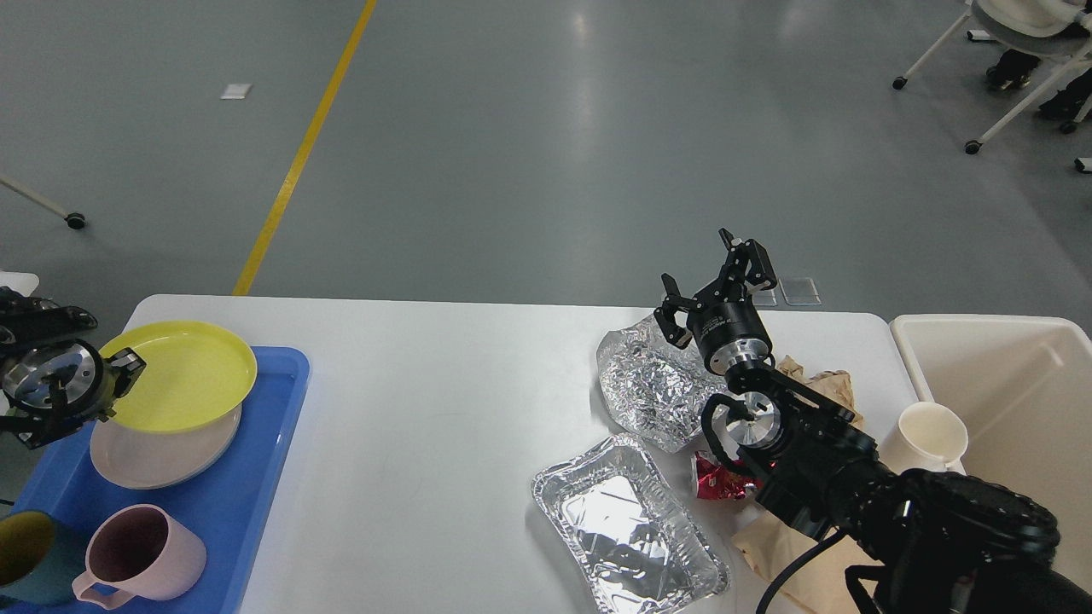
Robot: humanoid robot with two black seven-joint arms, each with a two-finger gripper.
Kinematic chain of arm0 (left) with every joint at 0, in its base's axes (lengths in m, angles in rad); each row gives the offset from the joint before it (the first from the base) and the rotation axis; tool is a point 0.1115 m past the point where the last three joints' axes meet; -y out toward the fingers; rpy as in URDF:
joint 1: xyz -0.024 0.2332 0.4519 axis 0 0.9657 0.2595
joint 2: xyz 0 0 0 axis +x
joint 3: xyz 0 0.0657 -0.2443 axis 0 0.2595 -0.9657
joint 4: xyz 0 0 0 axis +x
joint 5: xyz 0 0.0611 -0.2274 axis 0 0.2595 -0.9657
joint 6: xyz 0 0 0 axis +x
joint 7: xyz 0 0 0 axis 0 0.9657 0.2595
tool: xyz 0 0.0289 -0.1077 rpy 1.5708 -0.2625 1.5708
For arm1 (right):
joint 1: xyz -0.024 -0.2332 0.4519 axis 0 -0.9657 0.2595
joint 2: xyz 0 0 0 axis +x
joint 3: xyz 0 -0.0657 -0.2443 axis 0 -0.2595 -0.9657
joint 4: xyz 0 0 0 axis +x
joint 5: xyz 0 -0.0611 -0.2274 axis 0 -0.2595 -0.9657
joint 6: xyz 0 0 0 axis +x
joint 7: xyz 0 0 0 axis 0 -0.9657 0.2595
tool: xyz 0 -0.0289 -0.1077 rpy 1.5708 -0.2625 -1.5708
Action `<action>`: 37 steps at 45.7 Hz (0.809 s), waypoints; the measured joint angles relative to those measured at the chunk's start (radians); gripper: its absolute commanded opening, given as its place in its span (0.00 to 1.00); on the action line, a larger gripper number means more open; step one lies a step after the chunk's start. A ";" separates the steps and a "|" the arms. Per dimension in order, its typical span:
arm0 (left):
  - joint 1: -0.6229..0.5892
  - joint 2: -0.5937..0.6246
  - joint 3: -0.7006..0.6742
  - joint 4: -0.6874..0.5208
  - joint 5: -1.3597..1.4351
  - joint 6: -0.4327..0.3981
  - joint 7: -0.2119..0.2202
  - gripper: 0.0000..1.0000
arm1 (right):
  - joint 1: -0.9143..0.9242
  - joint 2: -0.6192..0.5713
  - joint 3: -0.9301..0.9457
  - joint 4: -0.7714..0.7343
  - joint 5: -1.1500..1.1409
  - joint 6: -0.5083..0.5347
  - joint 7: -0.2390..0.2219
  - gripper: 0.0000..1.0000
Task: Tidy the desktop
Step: 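Lift the yellow plate and lay it onto the pink plate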
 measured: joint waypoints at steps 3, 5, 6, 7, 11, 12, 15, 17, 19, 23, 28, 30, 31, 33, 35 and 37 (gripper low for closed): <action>0.022 -0.001 -0.001 0.001 0.000 0.023 -0.001 0.00 | 0.000 0.000 0.000 0.000 0.000 0.000 0.000 1.00; 0.030 -0.001 -0.002 0.001 0.000 0.029 -0.001 0.00 | 0.000 0.000 0.000 0.000 0.000 0.000 0.000 1.00; 0.035 -0.001 -0.002 0.001 -0.001 0.031 -0.001 0.00 | 0.000 0.000 0.000 0.000 0.000 0.000 0.000 1.00; 0.038 -0.001 -0.002 0.001 -0.001 0.033 -0.001 0.00 | 0.000 0.000 0.000 0.000 0.000 0.000 0.000 1.00; 0.048 -0.001 -0.002 0.001 -0.001 0.038 -0.001 0.00 | 0.000 0.000 0.000 0.001 0.000 0.000 0.000 1.00; 0.050 -0.001 -0.002 0.002 -0.001 0.040 -0.001 0.00 | 0.000 0.000 0.000 0.001 0.000 0.000 0.000 1.00; 0.063 -0.001 -0.002 0.003 -0.001 0.047 -0.001 0.00 | 0.000 0.000 0.000 0.001 0.000 0.000 0.000 1.00; 0.070 -0.001 -0.002 0.004 -0.001 0.052 -0.002 0.00 | 0.000 0.000 0.000 0.001 0.000 0.000 0.000 1.00; 0.076 -0.001 -0.002 0.005 -0.001 0.054 -0.004 0.01 | 0.000 0.000 0.000 0.001 0.000 0.000 0.000 1.00; 0.083 -0.002 -0.002 0.006 -0.001 0.056 -0.010 0.07 | 0.000 0.000 0.000 0.001 0.000 0.000 0.000 1.00; 0.084 -0.004 -0.002 0.006 -0.001 0.057 -0.013 0.15 | 0.000 0.000 0.000 0.001 0.000 0.000 0.000 1.00; 0.084 -0.009 -0.002 0.006 -0.002 0.057 -0.013 0.18 | 0.000 0.000 0.000 0.001 0.000 0.000 0.000 1.00; 0.083 -0.010 -0.002 0.006 -0.002 0.057 -0.013 0.21 | 0.000 0.000 0.000 0.001 0.000 0.000 0.000 1.00; 0.079 -0.012 -0.002 0.006 -0.002 0.058 -0.013 0.29 | 0.000 0.000 0.000 0.001 0.000 0.000 0.000 1.00; 0.076 -0.013 -0.002 0.006 -0.002 0.059 -0.012 0.34 | 0.000 0.000 0.000 0.001 0.000 0.000 0.000 1.00; 0.074 -0.013 -0.002 0.007 -0.002 0.059 -0.011 0.38 | 0.000 0.000 0.000 0.001 0.000 0.000 0.000 1.00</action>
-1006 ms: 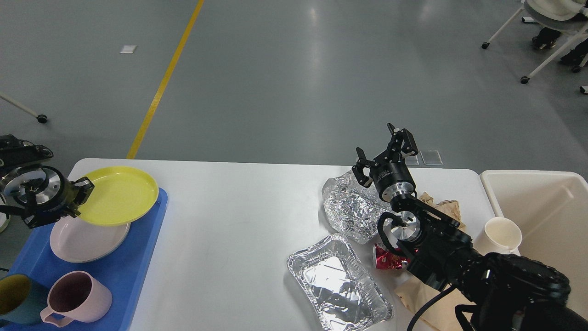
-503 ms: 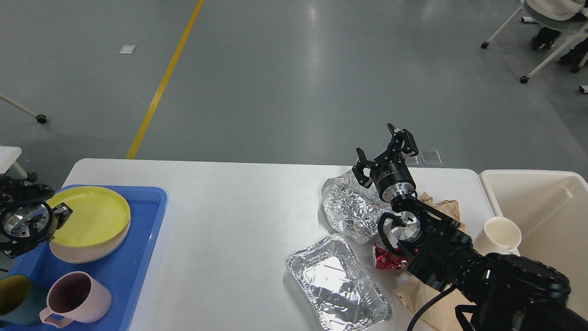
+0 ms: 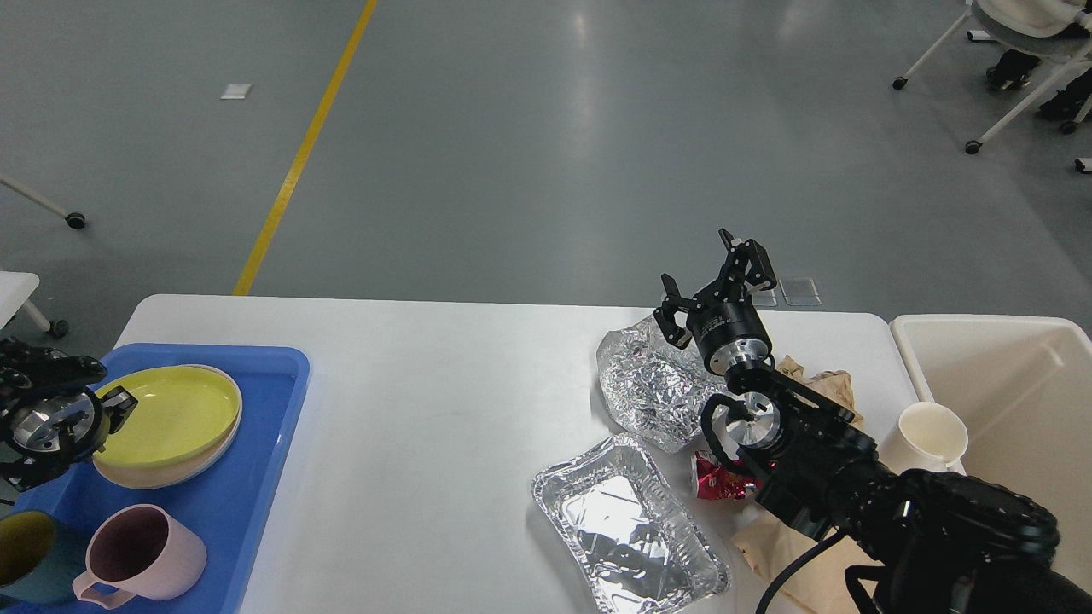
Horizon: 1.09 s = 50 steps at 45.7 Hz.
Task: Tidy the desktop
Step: 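Lift the yellow plate and lay it onto the pink plate, then open the left gripper and raise it off the yellow plate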
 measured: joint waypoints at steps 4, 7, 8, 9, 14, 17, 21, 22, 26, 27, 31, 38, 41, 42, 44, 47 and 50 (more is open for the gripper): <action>-0.002 0.000 -0.001 0.001 0.000 0.000 0.001 0.44 | 0.000 0.000 0.000 0.000 0.000 0.000 0.000 1.00; -0.004 0.000 -0.002 0.001 0.000 0.001 0.002 0.65 | 0.000 0.000 0.000 0.000 0.000 0.000 0.000 1.00; -0.004 0.000 -0.003 0.001 0.000 0.001 0.002 0.71 | 0.000 0.000 0.000 0.000 0.000 0.000 0.000 1.00; -0.004 0.000 -0.003 0.001 0.000 0.001 0.004 0.78 | 0.000 0.000 0.000 0.000 0.000 0.000 0.000 1.00; -0.006 0.000 -0.007 0.001 -0.005 -0.002 0.011 0.96 | 0.000 0.000 0.000 0.000 0.000 0.000 0.000 1.00; -0.006 0.000 -0.015 0.001 -0.006 -0.007 0.012 0.96 | 0.000 0.000 0.000 0.000 0.000 0.000 0.000 1.00; -0.007 0.001 -0.028 0.000 -0.006 -0.012 0.013 0.96 | 0.000 0.000 0.000 -0.001 0.000 0.000 0.000 1.00; -0.008 0.001 -0.031 0.000 -0.006 -0.012 0.013 0.96 | 0.000 0.000 0.000 -0.001 0.000 0.000 0.000 1.00; -0.024 0.002 -0.050 -0.001 -0.004 -0.013 0.013 0.96 | 0.000 0.000 0.000 -0.001 0.000 0.000 0.000 1.00; -0.033 0.002 -0.058 -0.001 -0.004 -0.014 0.013 0.96 | 0.000 0.000 0.000 -0.001 0.000 0.000 0.000 1.00; -0.046 0.002 -0.092 -0.001 -0.003 -0.016 0.008 0.96 | 0.000 0.000 0.000 -0.001 0.000 0.000 0.000 1.00; -0.031 0.004 -0.221 -0.001 -0.003 -0.017 -0.003 0.96 | 0.000 0.000 0.000 -0.001 0.000 0.000 0.000 1.00; -0.019 0.009 -0.286 -0.001 -0.002 -0.017 -0.005 0.96 | 0.000 0.000 0.000 -0.001 0.000 0.000 0.000 1.00; -0.015 0.011 -0.305 -0.001 -0.002 -0.017 -0.006 0.96 | 0.000 0.000 0.000 -0.001 0.000 0.000 0.000 1.00; -0.002 0.013 -0.346 -0.002 -0.002 -0.017 -0.007 0.96 | 0.000 0.000 0.000 -0.001 0.000 0.000 0.000 1.00; 0.029 0.015 -0.395 -0.003 -0.001 -0.017 -0.007 0.96 | 0.000 0.000 0.000 -0.001 0.000 0.000 0.000 1.00; 0.056 0.019 -0.430 -0.004 -0.001 -0.017 -0.010 0.96 | 0.000 0.000 0.000 -0.001 0.000 0.000 0.000 1.00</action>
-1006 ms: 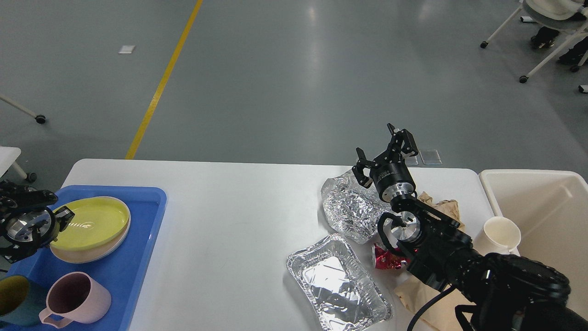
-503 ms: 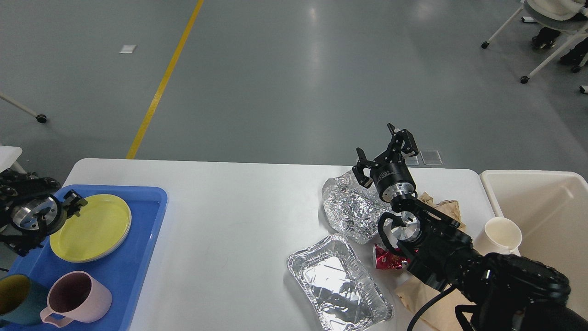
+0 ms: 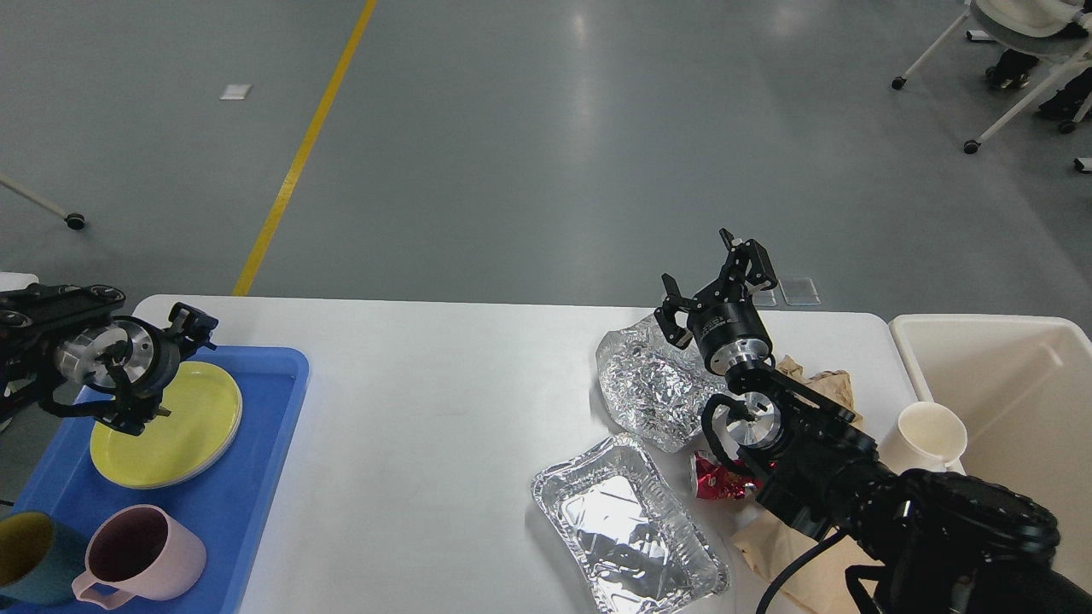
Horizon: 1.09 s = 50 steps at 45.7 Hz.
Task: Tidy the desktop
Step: 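Open the left gripper and raise it off the yellow plate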
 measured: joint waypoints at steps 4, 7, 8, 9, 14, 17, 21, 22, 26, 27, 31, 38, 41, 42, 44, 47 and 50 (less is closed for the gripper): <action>0.009 0.014 -0.037 0.000 0.002 0.000 -0.013 0.96 | 0.000 0.000 0.000 0.000 0.000 0.000 0.000 1.00; 0.013 0.025 -0.079 0.000 0.002 0.000 -0.026 0.96 | 0.000 0.000 0.000 0.000 0.000 0.000 0.000 1.00; 0.015 0.026 -0.096 0.000 0.002 0.000 -0.031 0.96 | 0.000 0.000 0.000 0.000 0.000 0.000 0.000 1.00; 0.019 0.026 -0.115 0.000 0.002 0.000 -0.038 0.96 | 0.000 0.000 0.000 0.000 0.000 0.000 0.000 1.00; 0.065 0.012 -0.236 0.003 -0.007 0.000 -0.092 0.96 | 0.000 -0.001 0.000 0.000 0.000 0.000 0.000 1.00; 0.110 -0.017 -0.316 0.008 -0.009 0.001 -0.138 0.96 | 0.000 -0.001 0.000 0.000 0.000 0.000 0.000 1.00; 0.178 -0.063 -0.438 0.027 -0.011 0.008 -0.223 0.96 | 0.000 -0.001 0.000 0.000 0.000 0.000 0.000 1.00; 0.192 -0.071 -0.466 0.036 -0.012 0.009 -0.242 0.96 | 0.000 -0.001 0.000 0.000 0.000 0.000 0.000 1.00; 0.252 -0.105 -0.605 0.094 -0.012 0.010 -0.324 0.96 | 0.000 -0.001 0.000 -0.002 0.000 -0.001 0.000 1.00; 0.271 -0.117 -0.651 0.113 -0.012 0.010 -0.346 0.96 | 0.000 -0.001 0.000 -0.002 0.000 -0.001 0.000 1.00; 0.327 -0.169 -0.808 0.162 -0.012 0.010 -0.406 0.96 | 0.000 -0.001 0.000 -0.002 0.000 -0.001 0.000 1.00; 0.365 -0.251 -1.043 0.191 -0.011 0.006 -0.440 0.96 | 0.000 0.000 0.000 -0.003 0.000 -0.001 0.000 1.00; 0.369 -0.279 -1.108 0.199 -0.010 0.004 -0.442 0.96 | 0.000 0.000 0.000 -0.003 0.000 -0.001 0.000 1.00; 0.369 -0.289 -1.129 0.203 -0.010 0.004 -0.442 0.96 | 0.000 0.000 0.000 -0.003 0.000 -0.001 0.000 1.00; 0.371 -0.303 -1.158 0.214 -0.010 0.003 -0.443 0.96 | 0.000 0.000 0.000 -0.003 0.000 -0.001 0.000 1.00; 0.372 -0.321 -1.193 0.235 -0.011 0.001 -0.443 0.96 | 0.000 0.000 0.000 -0.003 0.000 -0.002 0.000 1.00; 0.373 -0.331 -1.217 0.257 -0.011 0.001 -0.443 0.96 | 0.000 0.000 0.000 -0.003 0.000 -0.002 0.000 1.00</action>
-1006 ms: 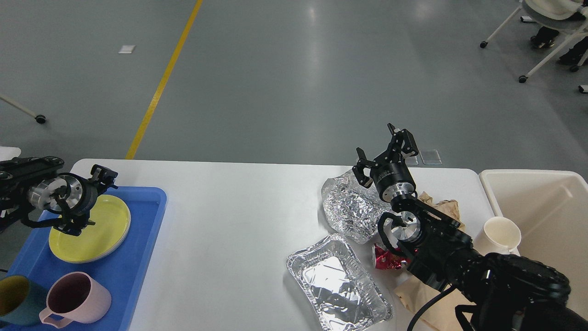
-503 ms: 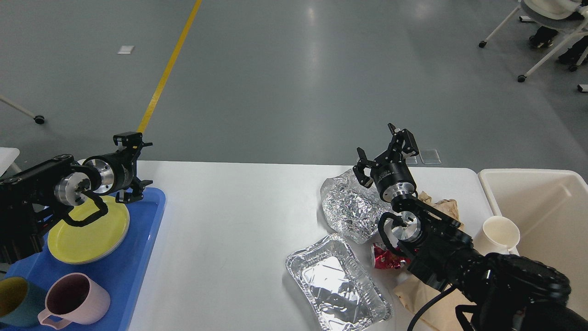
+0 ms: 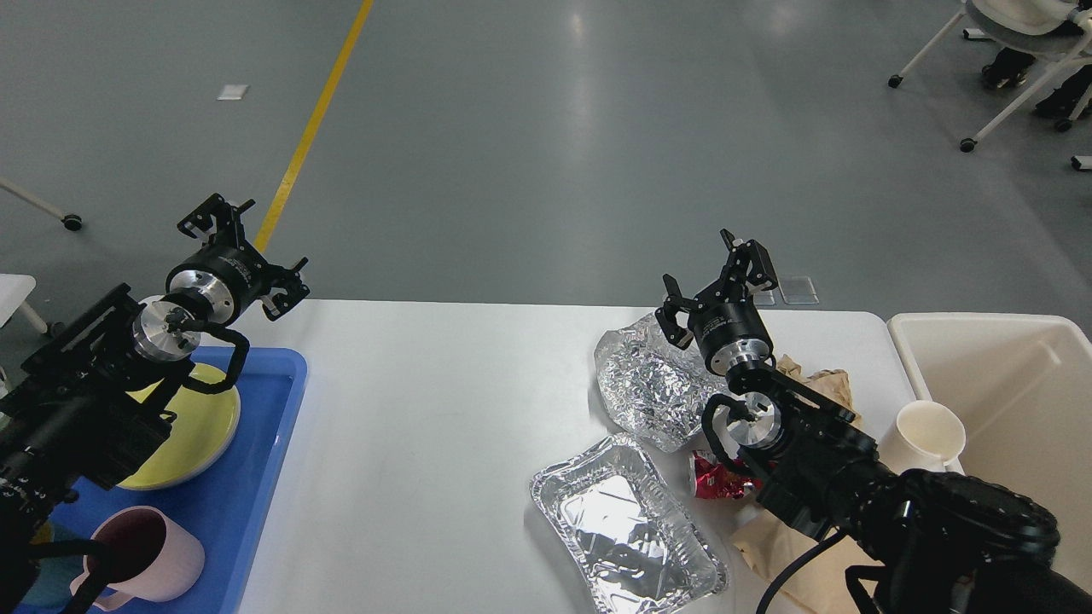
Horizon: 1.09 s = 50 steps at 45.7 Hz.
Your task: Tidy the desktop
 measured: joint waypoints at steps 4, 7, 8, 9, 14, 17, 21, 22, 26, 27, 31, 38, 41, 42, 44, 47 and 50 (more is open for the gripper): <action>0.000 -0.003 -0.022 0.016 -0.001 0.000 0.000 0.96 | 0.000 0.000 0.000 0.000 0.000 0.000 0.000 1.00; 0.000 -0.004 -0.034 0.020 -0.002 0.000 0.000 0.96 | 0.000 0.000 0.000 0.000 0.000 0.000 0.000 1.00; 0.000 -0.005 -0.037 0.021 -0.002 0.000 0.000 0.96 | 0.000 0.000 0.000 0.000 0.000 0.000 0.000 1.00; 0.001 -0.006 -0.040 0.022 -0.002 0.000 0.000 0.96 | 0.000 0.000 0.000 0.000 0.000 0.000 0.000 1.00; 0.004 -0.014 -0.045 0.040 -0.002 -0.001 -0.002 0.96 | 0.000 0.000 0.000 0.000 0.000 0.000 0.000 1.00; 0.005 -0.021 -0.050 0.062 -0.002 -0.001 -0.012 0.96 | 0.000 0.000 0.000 0.000 0.000 0.000 0.000 1.00; 0.005 -0.043 -0.059 0.087 -0.002 -0.001 -0.053 0.96 | 0.000 0.000 0.000 0.001 0.000 0.000 0.000 1.00; 0.005 -0.049 -0.059 0.088 -0.001 -0.001 -0.065 0.96 | 0.000 0.000 0.000 0.001 0.000 0.000 0.000 1.00; 0.007 -0.086 -0.050 0.092 0.009 -0.001 -0.170 0.96 | 0.000 0.000 0.000 0.001 0.000 0.000 0.000 1.00; 0.008 -0.091 -0.048 0.092 0.010 -0.001 -0.194 0.96 | 0.000 0.000 0.000 0.001 0.000 0.000 0.000 1.00; 0.015 -0.100 -0.039 0.092 0.012 -0.001 -0.300 0.96 | 0.000 0.000 0.000 0.000 0.000 -0.001 0.000 1.00; 0.040 -0.105 -0.018 0.092 0.013 -0.006 -0.388 0.97 | 0.000 0.000 0.000 -0.001 0.000 -0.002 0.000 1.00; 0.047 -0.116 -0.020 0.092 0.011 -0.020 -0.398 0.97 | 0.000 0.000 0.000 0.000 0.000 -0.002 0.000 1.00; 0.051 -0.121 -0.021 0.092 0.010 -0.025 -0.399 0.97 | 0.000 0.000 0.000 0.000 0.000 -0.002 0.000 1.00; 0.056 -0.131 -0.026 0.092 0.006 -0.029 -0.401 0.97 | 0.000 0.000 0.000 0.000 0.000 -0.002 0.000 1.00; 0.059 -0.140 -0.027 0.092 0.005 -0.033 -0.404 0.97 | 0.000 0.000 0.000 0.000 0.000 -0.002 0.000 1.00; 0.061 -0.145 -0.021 0.092 0.008 -0.036 -0.405 0.97 | 0.000 0.000 0.000 0.000 0.000 -0.002 0.000 1.00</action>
